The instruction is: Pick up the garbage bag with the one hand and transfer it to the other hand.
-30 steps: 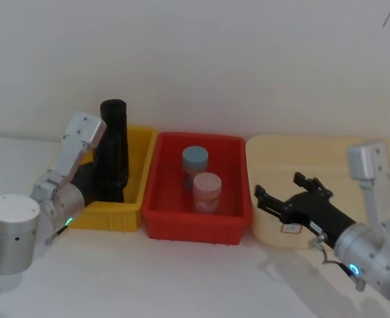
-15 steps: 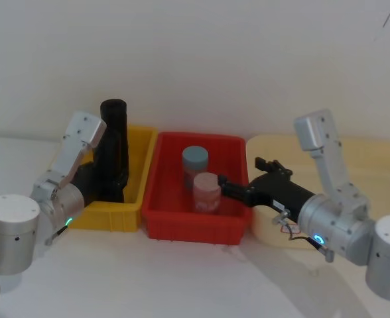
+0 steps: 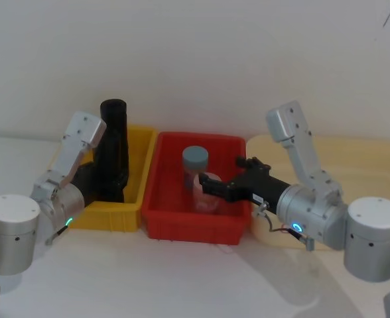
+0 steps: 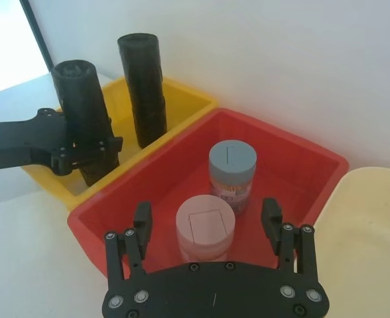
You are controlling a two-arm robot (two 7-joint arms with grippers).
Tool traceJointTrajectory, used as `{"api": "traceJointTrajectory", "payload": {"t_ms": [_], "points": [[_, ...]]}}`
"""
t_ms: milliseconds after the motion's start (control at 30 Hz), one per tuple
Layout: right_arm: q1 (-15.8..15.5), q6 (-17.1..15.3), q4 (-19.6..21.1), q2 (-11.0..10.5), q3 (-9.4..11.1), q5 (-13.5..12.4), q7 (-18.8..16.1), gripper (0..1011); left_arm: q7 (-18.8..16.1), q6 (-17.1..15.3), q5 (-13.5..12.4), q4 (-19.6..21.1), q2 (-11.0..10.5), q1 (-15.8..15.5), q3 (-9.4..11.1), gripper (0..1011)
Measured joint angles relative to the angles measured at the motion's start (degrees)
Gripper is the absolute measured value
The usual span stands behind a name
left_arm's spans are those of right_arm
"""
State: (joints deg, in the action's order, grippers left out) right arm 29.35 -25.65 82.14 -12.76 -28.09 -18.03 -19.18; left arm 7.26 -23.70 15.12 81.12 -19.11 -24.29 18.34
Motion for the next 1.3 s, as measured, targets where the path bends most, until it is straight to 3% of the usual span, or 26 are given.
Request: {"api": "traceJointTrajectory", "payload": {"t_ms": [933,1300], "points": [[5.37,-0.86,-11.96,4.38,-2.17,1.0,-1.59,1000,0.0,0.0,0.0,0.0,0.0,0.0,0.0,466],[6.28,-0.72,-14.47,5.11,-2.25,1.6,-1.82,1000,0.0,0.0,0.0,0.0,0.0,0.0,0.0,466]]}}
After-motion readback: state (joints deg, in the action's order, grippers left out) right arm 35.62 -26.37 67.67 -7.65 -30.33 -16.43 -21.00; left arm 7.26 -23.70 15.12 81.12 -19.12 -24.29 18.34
